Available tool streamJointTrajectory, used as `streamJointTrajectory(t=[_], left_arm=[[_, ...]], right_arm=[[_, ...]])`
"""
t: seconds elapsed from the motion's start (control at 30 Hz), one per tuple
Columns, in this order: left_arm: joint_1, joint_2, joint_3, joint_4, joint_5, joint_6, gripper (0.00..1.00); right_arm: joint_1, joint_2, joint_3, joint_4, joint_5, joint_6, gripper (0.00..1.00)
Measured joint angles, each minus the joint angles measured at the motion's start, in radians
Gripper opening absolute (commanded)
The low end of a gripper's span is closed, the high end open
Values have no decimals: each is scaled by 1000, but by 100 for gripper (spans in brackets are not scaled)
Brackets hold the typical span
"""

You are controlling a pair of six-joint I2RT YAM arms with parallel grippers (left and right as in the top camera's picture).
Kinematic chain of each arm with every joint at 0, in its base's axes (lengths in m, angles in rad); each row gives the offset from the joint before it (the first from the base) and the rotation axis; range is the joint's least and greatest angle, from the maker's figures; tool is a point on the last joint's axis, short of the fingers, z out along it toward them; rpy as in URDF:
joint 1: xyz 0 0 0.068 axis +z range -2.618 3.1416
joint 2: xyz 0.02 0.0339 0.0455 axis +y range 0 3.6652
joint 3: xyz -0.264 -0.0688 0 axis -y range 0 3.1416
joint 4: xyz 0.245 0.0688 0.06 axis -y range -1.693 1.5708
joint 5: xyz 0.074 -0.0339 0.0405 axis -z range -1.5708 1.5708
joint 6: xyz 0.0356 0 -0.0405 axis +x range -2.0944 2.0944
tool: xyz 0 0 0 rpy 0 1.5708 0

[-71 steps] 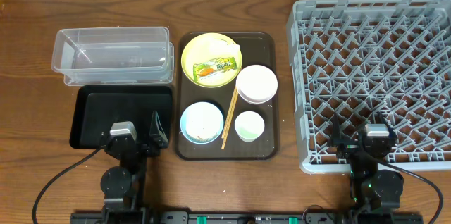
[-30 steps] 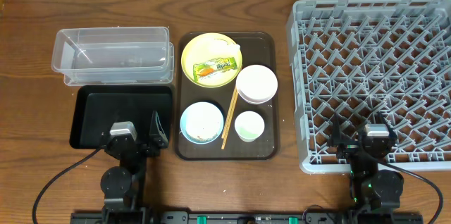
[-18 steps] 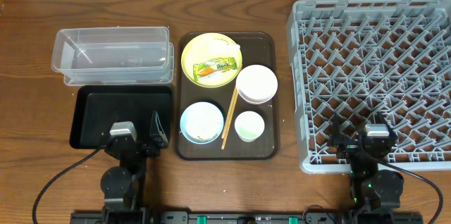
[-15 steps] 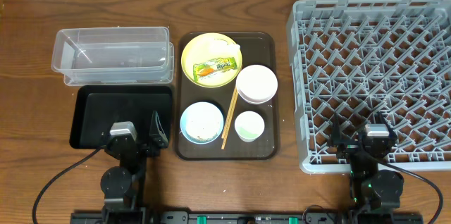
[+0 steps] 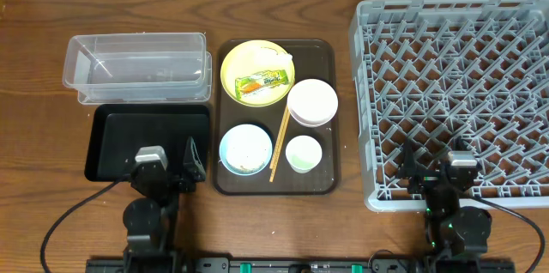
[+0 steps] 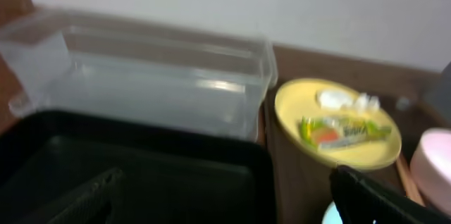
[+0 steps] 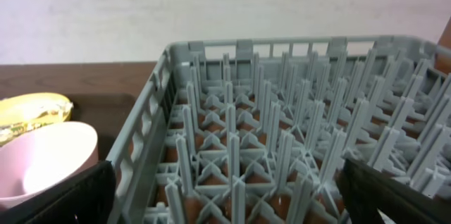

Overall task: Sort waste into correct bins and load items into the dishwasher rack
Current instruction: 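Move the left gripper over the yellow plate toward the wrapper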

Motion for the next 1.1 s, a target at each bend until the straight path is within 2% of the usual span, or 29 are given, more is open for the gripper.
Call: streamJointTrajectory(t=[0.2,0.5,0.87,1.1], left_arm=[[0,165,100,-134,6,0,94],[0,478,453,-394,85,-25,94],[0,892,821,-853,251,-76,94],[0,1002,838,-872,275,-76,94]], right_arm=[[0,84,132,-119,-3,36,99],[0,393,408,-341,-58,84,99],[0,792,745,-707,-98,87,99],[0,873,770,-750,-99,87,99]])
